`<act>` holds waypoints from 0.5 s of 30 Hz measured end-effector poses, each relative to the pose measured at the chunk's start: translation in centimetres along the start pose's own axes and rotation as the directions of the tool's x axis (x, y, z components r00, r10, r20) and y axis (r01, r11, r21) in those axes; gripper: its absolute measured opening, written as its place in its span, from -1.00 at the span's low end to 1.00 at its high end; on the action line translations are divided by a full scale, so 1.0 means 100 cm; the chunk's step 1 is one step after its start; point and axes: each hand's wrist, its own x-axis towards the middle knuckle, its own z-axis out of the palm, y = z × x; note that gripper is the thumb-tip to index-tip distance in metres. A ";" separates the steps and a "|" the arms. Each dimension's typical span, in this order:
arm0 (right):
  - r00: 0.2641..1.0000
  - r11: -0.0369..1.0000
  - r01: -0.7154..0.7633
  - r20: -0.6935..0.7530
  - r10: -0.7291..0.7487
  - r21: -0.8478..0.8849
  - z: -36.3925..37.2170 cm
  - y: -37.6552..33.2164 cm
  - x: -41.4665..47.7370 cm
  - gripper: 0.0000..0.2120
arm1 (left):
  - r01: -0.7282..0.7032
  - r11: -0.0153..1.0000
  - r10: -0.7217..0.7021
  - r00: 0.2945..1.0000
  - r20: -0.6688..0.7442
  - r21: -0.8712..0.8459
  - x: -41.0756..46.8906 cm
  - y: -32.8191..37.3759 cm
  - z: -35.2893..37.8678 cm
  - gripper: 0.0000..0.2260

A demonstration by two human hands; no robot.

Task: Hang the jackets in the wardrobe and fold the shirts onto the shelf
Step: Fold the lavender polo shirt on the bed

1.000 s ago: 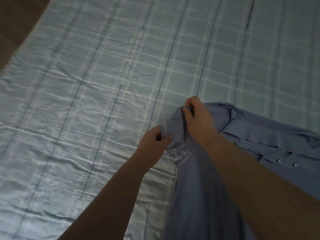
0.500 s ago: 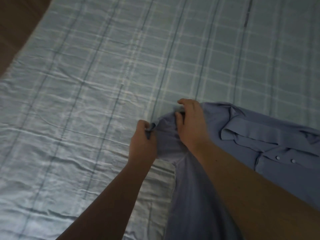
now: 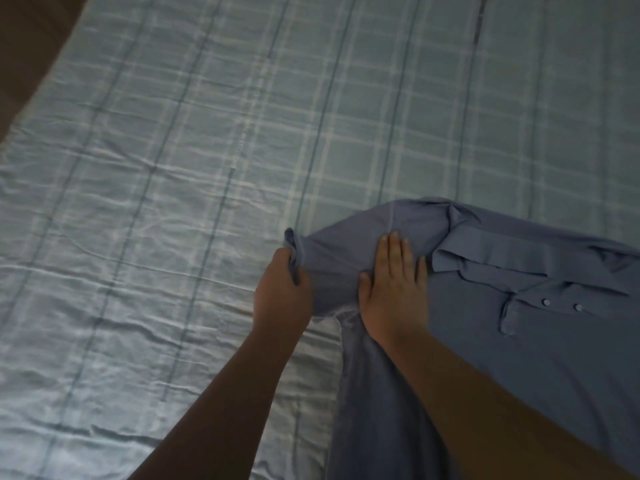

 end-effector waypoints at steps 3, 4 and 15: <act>1.000 0.999 -0.023 0.012 0.024 -0.037 0.006 -0.004 0.002 -0.34 | -0.024 0.994 0.023 1.000 -0.020 -0.104 -0.003 0.002 0.004 -0.91; 0.999 0.999 -0.020 0.027 0.021 -0.032 0.004 -0.004 0.001 -0.34 | -0.043 0.992 0.039 0.999 -0.030 -0.122 -0.005 0.005 0.006 -0.92; 0.987 0.870 0.006 -0.143 0.074 0.494 -0.037 0.087 -0.034 -0.54 | -0.370 0.920 0.326 0.904 0.276 0.127 -0.064 0.085 0.075 -0.45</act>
